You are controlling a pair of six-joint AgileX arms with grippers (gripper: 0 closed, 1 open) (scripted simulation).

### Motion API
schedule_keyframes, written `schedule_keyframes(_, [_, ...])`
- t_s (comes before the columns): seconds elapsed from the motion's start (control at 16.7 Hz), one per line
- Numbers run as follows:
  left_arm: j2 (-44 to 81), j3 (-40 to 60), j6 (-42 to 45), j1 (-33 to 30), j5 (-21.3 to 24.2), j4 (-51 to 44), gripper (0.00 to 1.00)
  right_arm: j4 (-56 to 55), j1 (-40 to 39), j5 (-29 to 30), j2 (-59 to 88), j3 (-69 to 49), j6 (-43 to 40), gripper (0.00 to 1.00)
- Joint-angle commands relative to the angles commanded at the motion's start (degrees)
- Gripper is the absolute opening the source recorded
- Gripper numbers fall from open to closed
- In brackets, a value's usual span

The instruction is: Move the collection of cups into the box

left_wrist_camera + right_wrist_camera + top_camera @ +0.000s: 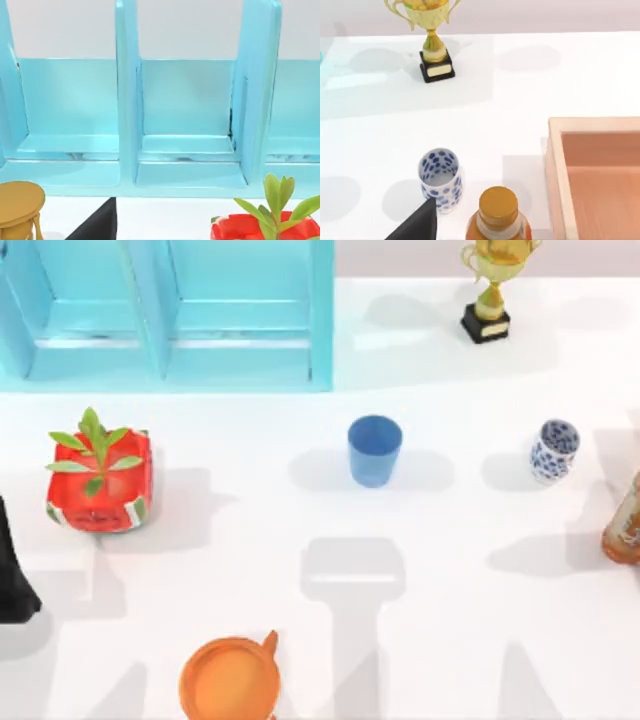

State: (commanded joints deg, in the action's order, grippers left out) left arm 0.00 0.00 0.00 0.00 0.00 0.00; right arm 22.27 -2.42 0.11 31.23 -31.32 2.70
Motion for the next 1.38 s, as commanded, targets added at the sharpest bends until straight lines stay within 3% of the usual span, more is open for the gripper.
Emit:
schedule_keyframes(0.54, [0.0, 0.0, 0.0, 0.0, 0.0, 0.0, 1.0, 36.69, -3.36, 0.75, 59.61, -52.21, 3.95, 1.0])
schedule_keyframes(0.84, [0.0, 0.0, 0.0, 0.0, 0.0, 0.0, 1.0, 52.27, -5.01, 0.61, 83.15, -75.23, 6.01, 1.0])
schedule_keyframes(1.14, [0.0, 0.0, 0.0, 0.0, 0.0, 0.0, 1.0, 60.56, -6.19, 0.17, 96.18, -89.84, 7.13, 1.0])
schedule_keyframes(1.38, [0.0, 0.0, 0.0, 0.0, 0.0, 0.0, 1.0, 61.63, -6.38, 0.08, 98.03, -91.78, 7.25, 1.0])
